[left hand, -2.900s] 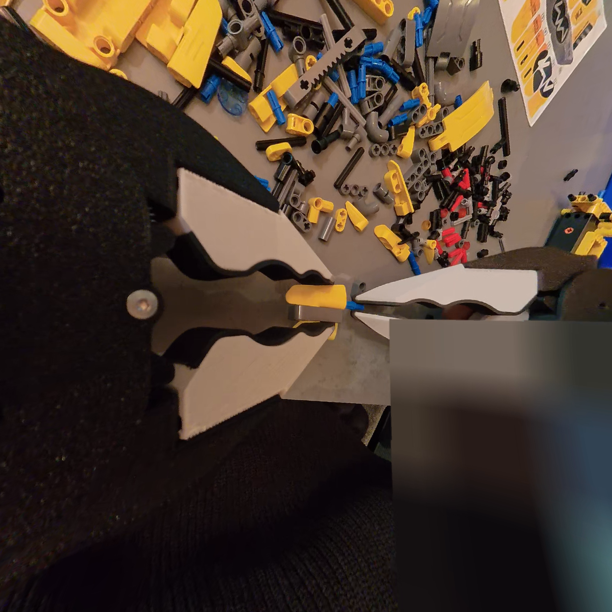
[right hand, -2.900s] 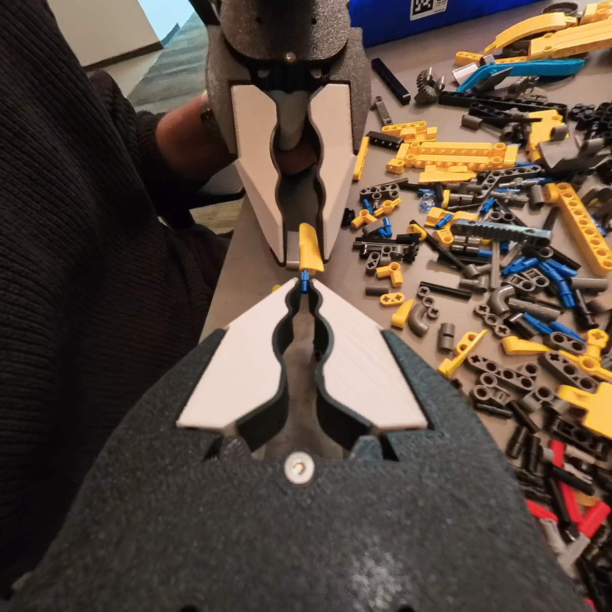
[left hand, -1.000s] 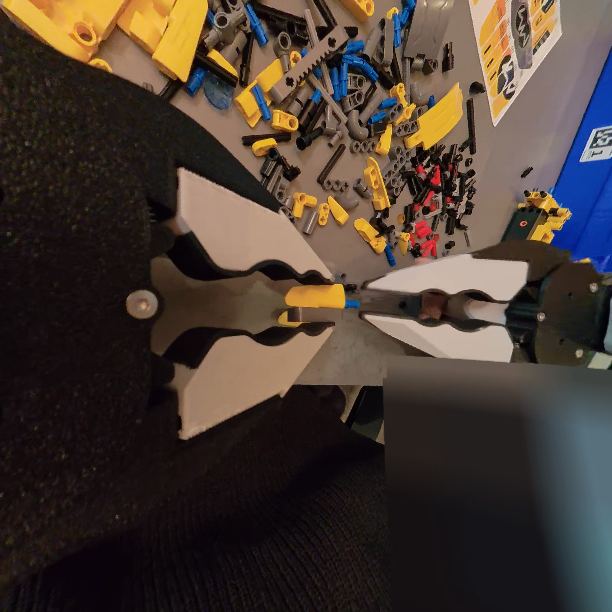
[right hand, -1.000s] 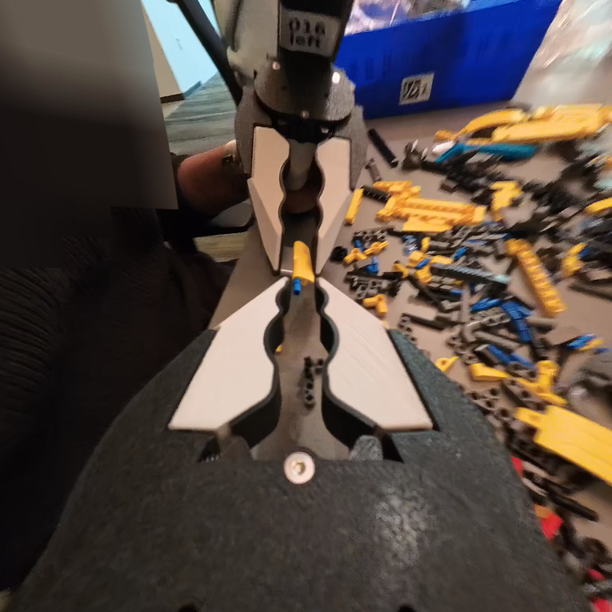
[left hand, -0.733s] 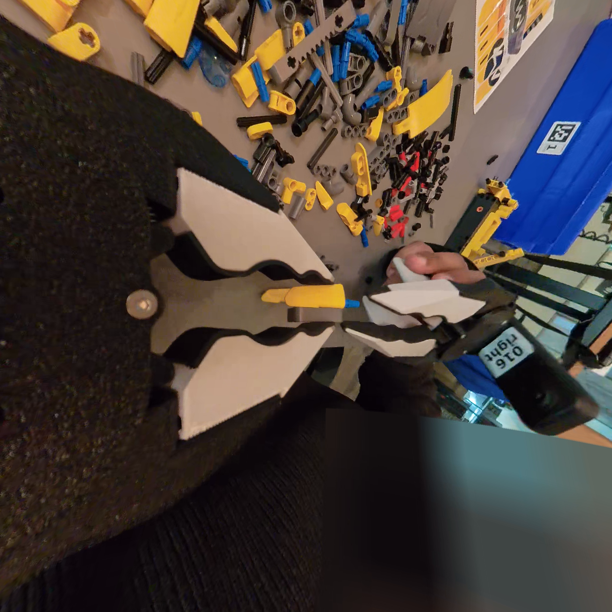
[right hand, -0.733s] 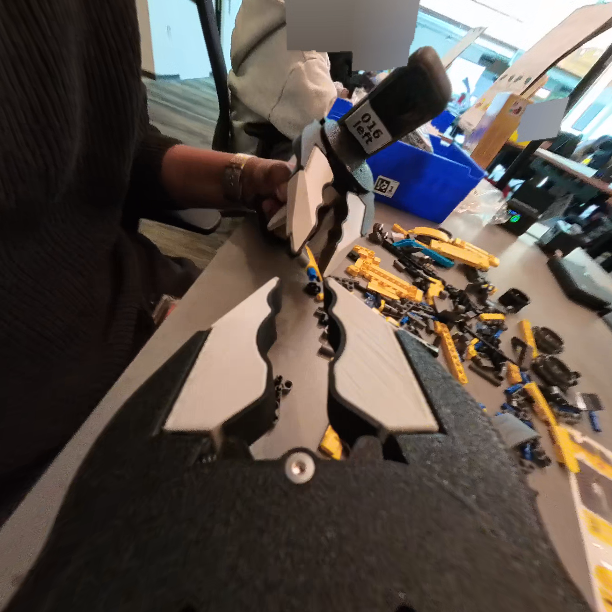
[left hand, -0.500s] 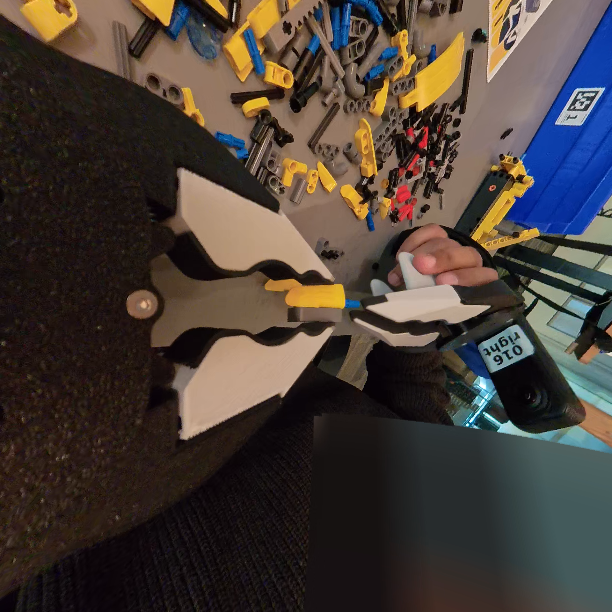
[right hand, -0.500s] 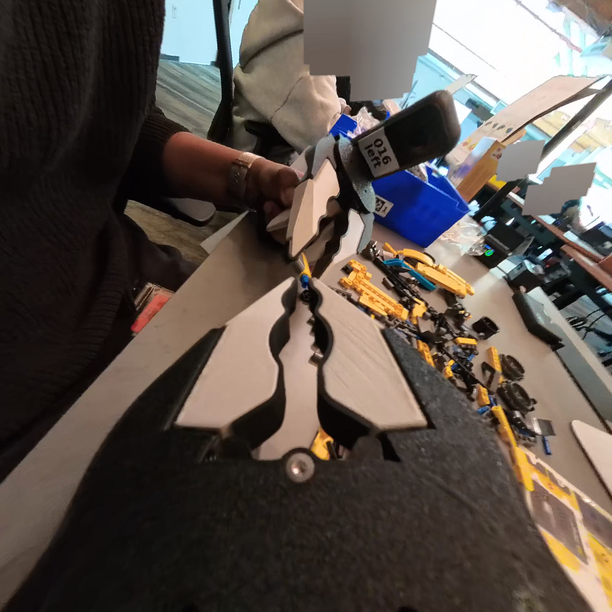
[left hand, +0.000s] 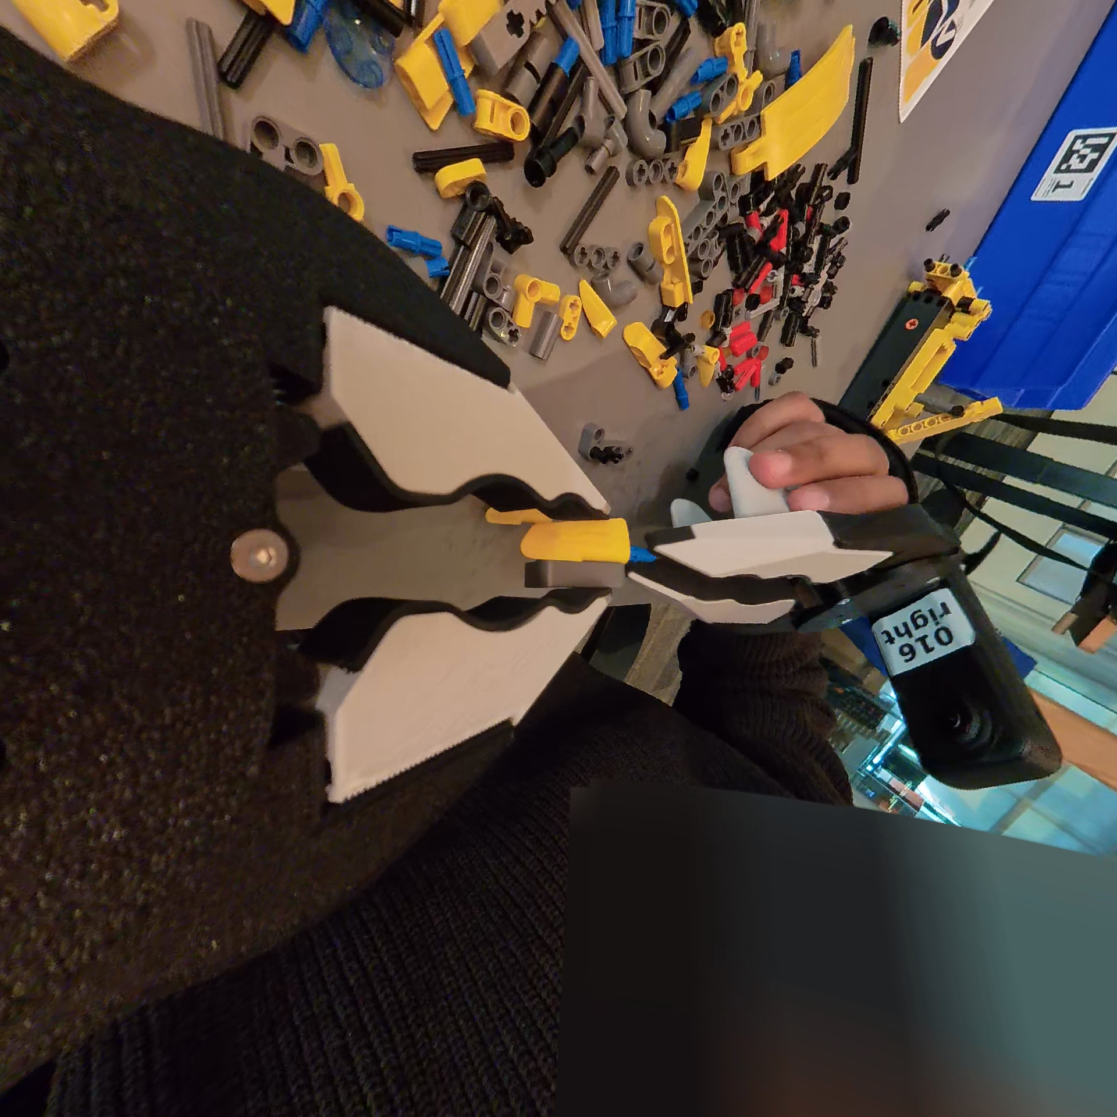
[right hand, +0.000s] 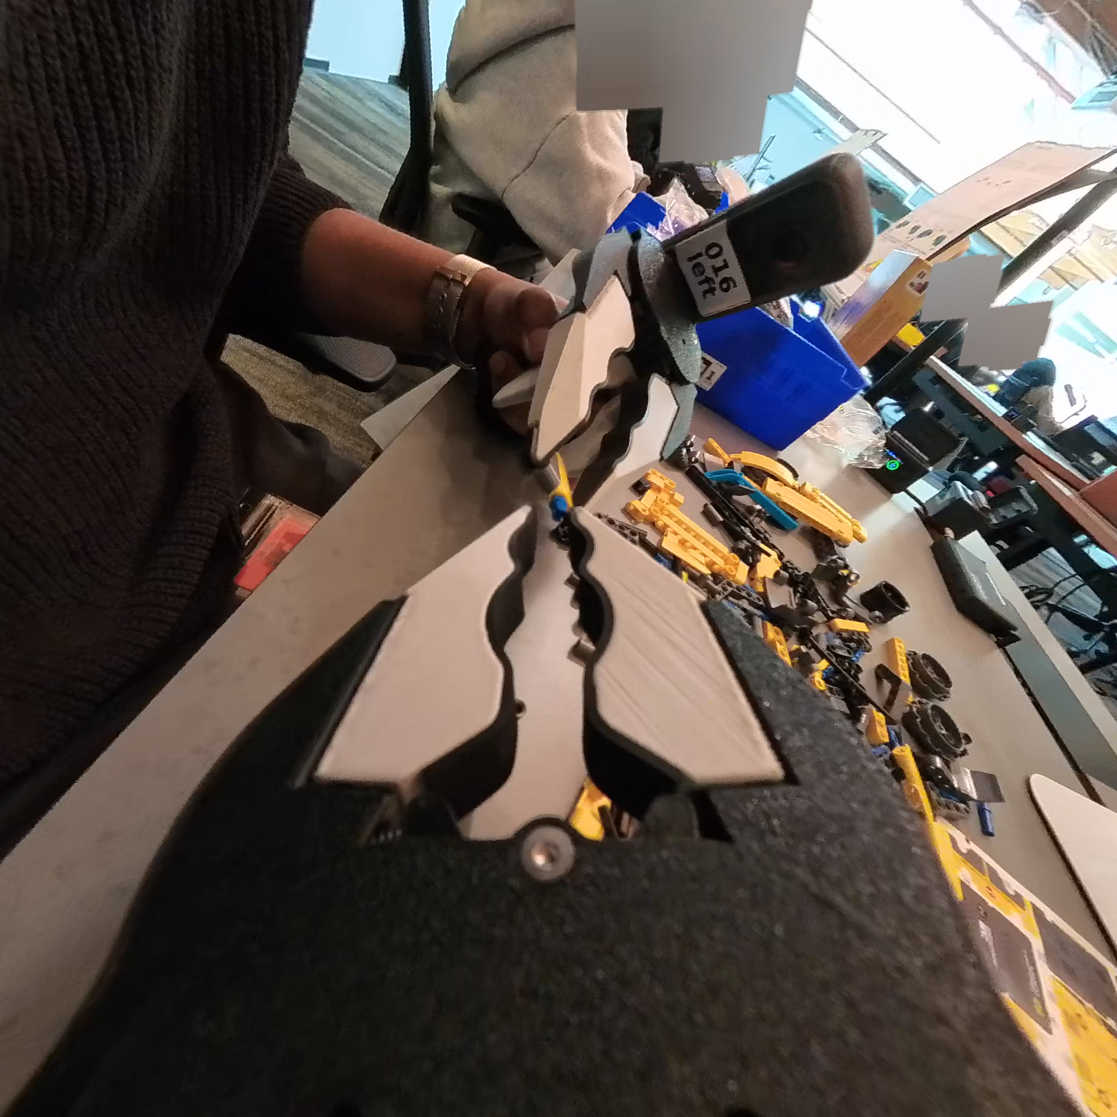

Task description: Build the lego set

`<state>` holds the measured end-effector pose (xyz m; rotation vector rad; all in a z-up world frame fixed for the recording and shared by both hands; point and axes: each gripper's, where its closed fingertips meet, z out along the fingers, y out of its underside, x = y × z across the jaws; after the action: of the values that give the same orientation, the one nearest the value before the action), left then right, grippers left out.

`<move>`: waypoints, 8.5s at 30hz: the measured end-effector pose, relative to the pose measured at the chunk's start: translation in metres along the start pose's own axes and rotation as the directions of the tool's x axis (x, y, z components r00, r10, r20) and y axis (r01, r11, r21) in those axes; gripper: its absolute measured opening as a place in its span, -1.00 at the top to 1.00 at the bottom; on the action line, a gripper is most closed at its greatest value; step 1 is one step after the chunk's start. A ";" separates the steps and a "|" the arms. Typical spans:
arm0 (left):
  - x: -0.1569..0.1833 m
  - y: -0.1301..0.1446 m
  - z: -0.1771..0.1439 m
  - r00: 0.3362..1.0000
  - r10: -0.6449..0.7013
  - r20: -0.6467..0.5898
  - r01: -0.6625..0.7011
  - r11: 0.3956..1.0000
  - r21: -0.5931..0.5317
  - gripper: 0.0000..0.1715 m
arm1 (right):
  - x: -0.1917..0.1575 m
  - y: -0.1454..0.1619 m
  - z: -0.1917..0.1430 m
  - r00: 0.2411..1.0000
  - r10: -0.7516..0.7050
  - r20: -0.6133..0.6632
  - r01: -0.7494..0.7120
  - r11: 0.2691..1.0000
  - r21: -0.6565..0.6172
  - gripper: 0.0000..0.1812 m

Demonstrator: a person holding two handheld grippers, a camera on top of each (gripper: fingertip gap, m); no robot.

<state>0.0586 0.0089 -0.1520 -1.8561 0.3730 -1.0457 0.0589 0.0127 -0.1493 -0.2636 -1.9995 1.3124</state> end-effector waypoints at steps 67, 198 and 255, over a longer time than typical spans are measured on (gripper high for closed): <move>-0.018 -0.024 -0.010 0.889 0.314 0.334 -0.348 0.936 0.047 0.48 | 0.027 0.015 -0.004 0.809 0.584 0.072 -0.585 0.811 -0.016 0.95; -0.016 -0.049 -0.002 0.987 -0.159 -0.022 0.154 0.904 0.398 0.59 | 0.046 -0.001 -0.019 0.971 0.120 -0.208 -0.119 0.993 0.020 0.96; -0.016 -0.053 -0.008 0.995 -0.070 0.078 0.030 0.903 0.428 0.92 | 0.034 -0.005 -0.005 0.604 0.771 0.200 -0.796 0.593 0.120 0.57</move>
<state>0.0340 0.0414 -0.1133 -1.5149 0.0324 -0.9812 0.0392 0.0314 -0.1282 -1.1054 -1.8734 2.1067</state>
